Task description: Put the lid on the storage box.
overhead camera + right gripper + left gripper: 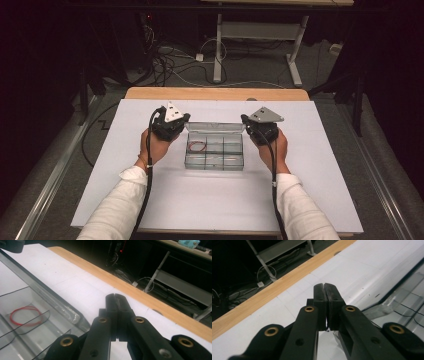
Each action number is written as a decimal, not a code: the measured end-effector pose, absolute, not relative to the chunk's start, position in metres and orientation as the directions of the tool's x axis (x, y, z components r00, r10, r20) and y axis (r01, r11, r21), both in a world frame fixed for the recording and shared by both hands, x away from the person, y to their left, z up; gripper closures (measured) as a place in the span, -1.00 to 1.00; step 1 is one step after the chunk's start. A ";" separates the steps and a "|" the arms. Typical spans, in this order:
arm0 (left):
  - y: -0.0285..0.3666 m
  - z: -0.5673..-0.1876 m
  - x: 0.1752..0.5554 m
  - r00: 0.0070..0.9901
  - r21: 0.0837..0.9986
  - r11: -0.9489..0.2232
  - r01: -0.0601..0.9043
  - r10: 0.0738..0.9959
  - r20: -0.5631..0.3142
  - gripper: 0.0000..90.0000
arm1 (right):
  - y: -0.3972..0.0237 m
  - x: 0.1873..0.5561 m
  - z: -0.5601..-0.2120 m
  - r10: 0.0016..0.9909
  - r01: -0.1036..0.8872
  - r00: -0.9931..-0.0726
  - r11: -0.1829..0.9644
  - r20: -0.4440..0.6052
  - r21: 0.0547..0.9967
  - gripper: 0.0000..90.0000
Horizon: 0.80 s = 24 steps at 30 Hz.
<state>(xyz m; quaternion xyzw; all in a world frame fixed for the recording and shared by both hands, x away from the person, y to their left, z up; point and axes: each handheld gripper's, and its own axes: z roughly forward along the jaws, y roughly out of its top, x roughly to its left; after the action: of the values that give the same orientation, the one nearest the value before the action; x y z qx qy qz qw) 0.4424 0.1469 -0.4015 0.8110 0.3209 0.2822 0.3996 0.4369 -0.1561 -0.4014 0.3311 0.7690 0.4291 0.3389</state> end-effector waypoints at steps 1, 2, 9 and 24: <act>0.147 -0.402 0.441 0.633 0.831 -0.473 0.294 0.748 0.201 0.89 | -0.156 0.435 -0.403 0.800 0.218 -0.553 0.409 -0.234 0.886 1.00; 0.146 -0.403 0.440 0.632 0.831 -0.473 0.293 0.748 0.203 0.89 | -0.157 0.434 -0.404 0.800 0.218 -0.555 0.405 -0.228 0.888 1.00; 0.146 -0.408 0.432 0.627 0.834 -0.472 0.287 0.750 0.209 0.89 | -0.156 0.426 -0.411 0.803 0.210 -0.545 0.409 -0.241 0.888 1.00; 0.144 -0.418 0.418 0.606 0.829 -0.485 0.279 0.758 0.240 0.90 | -0.155 0.415 -0.424 0.821 0.201 -0.519 0.390 -0.240 0.898 1.00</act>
<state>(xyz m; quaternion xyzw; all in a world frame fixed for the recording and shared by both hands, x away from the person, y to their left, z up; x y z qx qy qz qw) 0.4183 0.1437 -0.4175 0.8058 0.3219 0.3055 0.3921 0.4152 -0.1553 -0.4237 0.3387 0.7544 0.4361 0.3549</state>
